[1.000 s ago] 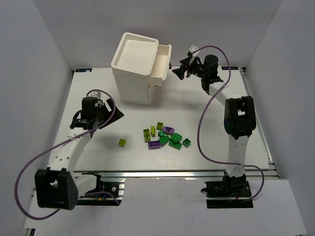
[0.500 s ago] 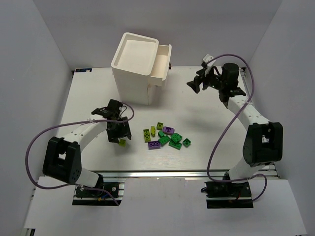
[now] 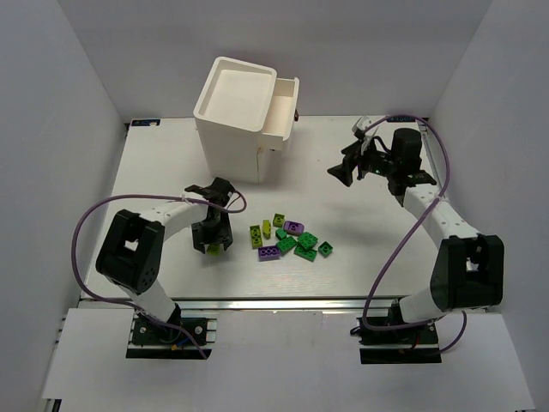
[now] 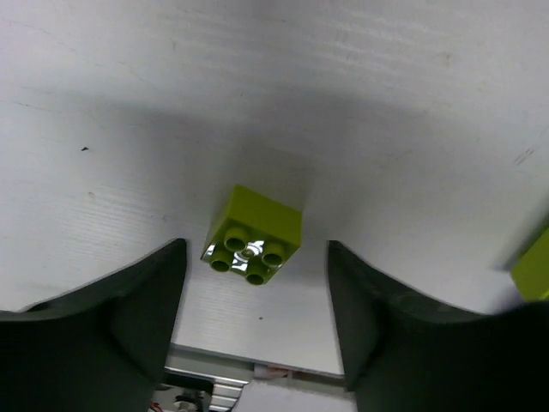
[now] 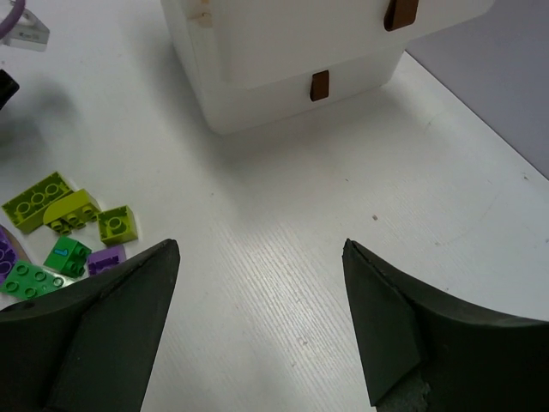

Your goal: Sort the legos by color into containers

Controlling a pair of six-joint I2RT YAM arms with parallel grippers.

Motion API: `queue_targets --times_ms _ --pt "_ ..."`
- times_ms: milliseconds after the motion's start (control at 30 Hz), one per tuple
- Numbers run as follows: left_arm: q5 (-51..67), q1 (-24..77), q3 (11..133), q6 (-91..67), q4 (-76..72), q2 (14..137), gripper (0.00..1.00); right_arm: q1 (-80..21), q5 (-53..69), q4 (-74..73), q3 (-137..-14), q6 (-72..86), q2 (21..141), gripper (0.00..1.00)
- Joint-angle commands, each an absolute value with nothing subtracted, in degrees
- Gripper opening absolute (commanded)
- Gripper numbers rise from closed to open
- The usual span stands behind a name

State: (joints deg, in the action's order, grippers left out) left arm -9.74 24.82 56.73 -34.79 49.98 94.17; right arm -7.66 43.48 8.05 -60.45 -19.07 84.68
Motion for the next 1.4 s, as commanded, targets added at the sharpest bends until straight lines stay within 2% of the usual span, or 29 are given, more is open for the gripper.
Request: queue_targets --times_ms 0,67,100,233,333,433,467,533,567,633,700,933,1100,1200,1233,1333,1367 --pt "-11.6 25.1 57.2 -35.4 47.4 94.2 0.69 -7.5 45.7 6.6 -59.3 -20.9 81.0 0.82" --pt "-10.6 25.1 57.1 -35.4 46.5 94.7 0.60 -7.5 45.8 6.4 -58.8 -21.1 80.3 0.82" --pt "-10.5 25.1 57.0 -35.3 46.2 94.8 0.50 -7.5 45.9 6.2 -58.7 -21.3 80.1 0.81" --pt "-10.4 25.7 57.4 -35.4 46.0 91.3 0.27 -7.6 47.3 3.6 -58.9 -23.1 79.3 0.79" --pt "-7.5 26.3 60.7 -33.3 45.4 84.7 0.17 -7.6 49.1 0.1 -59.6 -25.7 78.8 0.72" --pt "2.8 26.8 66.2 -29.2 39.3 79.6 0.15 -7.8 52.6 -5.5 -60.2 -28.3 79.2 0.62" --pt "5.5 26.8 67.7 -28.4 37.4 77.3 0.14 -8.0 53.7 -6.8 -60.6 -28.9 79.4 0.49" --pt "9.6 26.8 72.1 -27.3 32.1 76.6 0.11 -8.6 55.8 -10.1 -60.9 -30.2 80.2 0.36" --pt "10.4 26.8 73.8 -27.0 30.7 77.7 0.10 -8.9 56.0 -11.3 -61.3 -30.9 80.5 0.25" --pt "10.8 26.8 80.5 -26.5 27.2 80.1 0.09 -9.7 55.4 -13.3 -61.8 -32.4 81.3 0.21" --pt "10.5 26.8 87.8 -26.3 23.9 85.1 0.09 -10.3 54.1 -14.0 -61.9 -32.3 81.4 0.21" --pt "5.8 26.8 106.8 -24.4 18.5 104.1 0.10 -12.4 50.4 -12.7 -61.7 -31.4 81.4 0.37" --pt "4.1 26.8 115.1 -24.2 17.7 113.1 0.11 -14.1 47.6 -11.0 -62.7 -28.9 82.4 0.48" --pt "2.1 26.8 119.1 -23.9 19.4 116.5 0.21 -15.0 46.5 -11.2 -63.5 -28.9 83.3 0.56" --pt "1.8 26.8 119.6 -23.9 19.6 117.5 0.34 -15.3 46.3 -11.2 -63.8 -28.8 83.5 0.57" --pt "0.9 26.8 121.0 -24.0 20.6 118.6 0.62 -15.9 45.8 -11.2 -64.0 -28.9 84.2 0.61" --pt "0.9 26.8 121.5 -24.1 21.1 118.7 0.66 -16.0 45.5 -11.5 -64.1 -29.0 84.5 0.63"
